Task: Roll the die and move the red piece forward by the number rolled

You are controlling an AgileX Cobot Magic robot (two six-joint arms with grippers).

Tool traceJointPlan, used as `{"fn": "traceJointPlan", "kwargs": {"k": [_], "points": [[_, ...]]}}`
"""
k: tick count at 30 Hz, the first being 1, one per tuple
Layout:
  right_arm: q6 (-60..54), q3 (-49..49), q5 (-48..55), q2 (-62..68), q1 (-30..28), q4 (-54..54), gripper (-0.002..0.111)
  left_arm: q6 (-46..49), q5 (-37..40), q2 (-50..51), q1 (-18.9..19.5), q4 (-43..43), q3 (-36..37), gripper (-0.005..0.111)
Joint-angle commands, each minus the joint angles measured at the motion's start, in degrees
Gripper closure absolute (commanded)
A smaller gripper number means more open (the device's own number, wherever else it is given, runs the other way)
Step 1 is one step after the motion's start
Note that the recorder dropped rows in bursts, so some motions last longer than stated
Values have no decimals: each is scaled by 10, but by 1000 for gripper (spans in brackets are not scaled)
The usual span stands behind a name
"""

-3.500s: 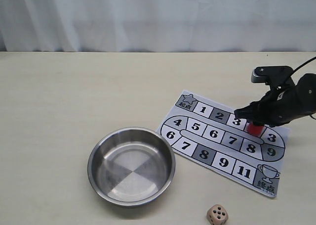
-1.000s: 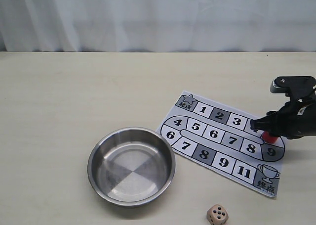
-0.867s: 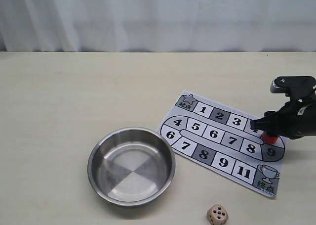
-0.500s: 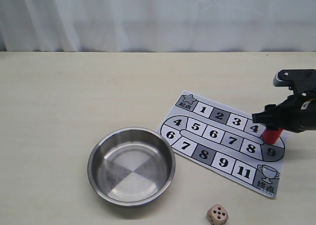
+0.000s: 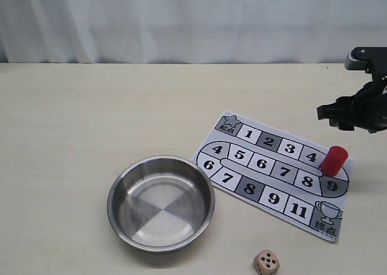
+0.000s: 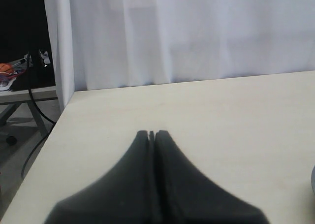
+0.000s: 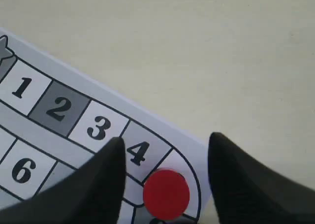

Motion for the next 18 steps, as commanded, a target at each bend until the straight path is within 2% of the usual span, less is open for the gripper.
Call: {"fn": "traceJointPlan", "kwargs": {"k": [1,7,13,15,18], "points": [[15,-40,83,-4,-3,1,77,-3,-7,-1,0,-2,1,107],[15,-88,147,-4,-3,-4,104,-3,-7,-1,0,-2,1,107],[12,-124,182,-3,-41,-3,104,-3,-7,-1,0,-2,1,107],[-28,-126,182,-3,-62,5,104,-3,-7,-1,0,-2,1,107],[-137,-126,209,-3,-66,90,104,-3,-7,-1,0,-2,1,107]]}}
